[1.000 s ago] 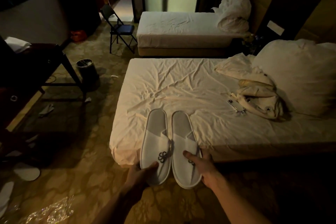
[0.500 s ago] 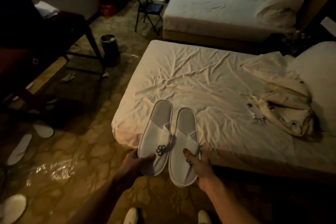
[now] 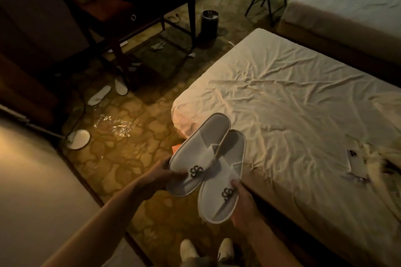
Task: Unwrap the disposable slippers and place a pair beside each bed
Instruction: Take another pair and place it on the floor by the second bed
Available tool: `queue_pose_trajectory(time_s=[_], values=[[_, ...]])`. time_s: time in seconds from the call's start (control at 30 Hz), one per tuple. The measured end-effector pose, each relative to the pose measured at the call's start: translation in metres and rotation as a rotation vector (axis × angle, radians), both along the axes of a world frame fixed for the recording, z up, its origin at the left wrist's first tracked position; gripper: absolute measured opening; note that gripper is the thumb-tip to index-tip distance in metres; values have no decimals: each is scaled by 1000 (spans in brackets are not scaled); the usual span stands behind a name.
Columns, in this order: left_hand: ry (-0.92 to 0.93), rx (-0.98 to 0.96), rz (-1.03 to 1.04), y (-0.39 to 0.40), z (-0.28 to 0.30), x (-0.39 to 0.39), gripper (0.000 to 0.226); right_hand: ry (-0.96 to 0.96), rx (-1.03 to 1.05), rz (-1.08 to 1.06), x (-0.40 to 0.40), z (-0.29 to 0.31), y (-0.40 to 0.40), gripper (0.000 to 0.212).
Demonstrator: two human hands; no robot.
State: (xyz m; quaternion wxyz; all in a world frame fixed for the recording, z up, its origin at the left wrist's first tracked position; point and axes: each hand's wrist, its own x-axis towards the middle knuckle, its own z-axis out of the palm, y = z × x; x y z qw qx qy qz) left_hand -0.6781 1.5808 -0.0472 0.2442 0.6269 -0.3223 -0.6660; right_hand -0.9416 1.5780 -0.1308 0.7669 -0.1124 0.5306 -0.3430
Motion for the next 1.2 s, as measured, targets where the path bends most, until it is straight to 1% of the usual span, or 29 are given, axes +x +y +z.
queue_pose_trajectory(time_s=[0.03,0.13,0.17,0.27,0.3,0.37,0.43,0.5,0.6,0.7,0.77,0.87,0.93,1.03,1.2], values=[[9,-7,7,2,-2,7,71,6,-11,22,3,0,-1,58],[-1,-15,-14,1,-19,27,59,137,-49,101,5,-13,-4,37],[-12,-29,-16,-1,-24,31,58,188,-57,132,7,-19,-4,35],[-69,-40,-1,-12,-55,41,58,281,-65,247,10,-44,-18,43],[-98,-53,0,-16,-63,46,58,295,-65,253,12,-49,-23,43],[-127,-95,49,-31,-112,56,57,309,-25,269,22,-96,-41,35],[-185,-115,100,-37,-130,61,56,308,-7,260,28,-109,-52,25],[-218,-142,189,-47,-203,64,52,314,-4,263,41,-178,-69,19],[-236,-107,285,-62,-337,78,49,288,72,313,69,-300,-100,17],[-248,-124,382,-71,-460,90,47,275,107,373,83,-420,-118,25],[-288,-124,425,-81,-525,98,45,292,123,400,86,-487,-135,28],[-295,-141,440,-97,-617,95,39,324,156,436,78,-577,-153,28],[-295,-103,440,-102,-669,89,38,351,171,457,70,-626,-158,31],[-294,-88,439,-99,-748,78,47,356,208,477,58,-686,-148,31],[-318,-63,379,-98,-831,69,45,416,207,521,66,-762,-136,32]])
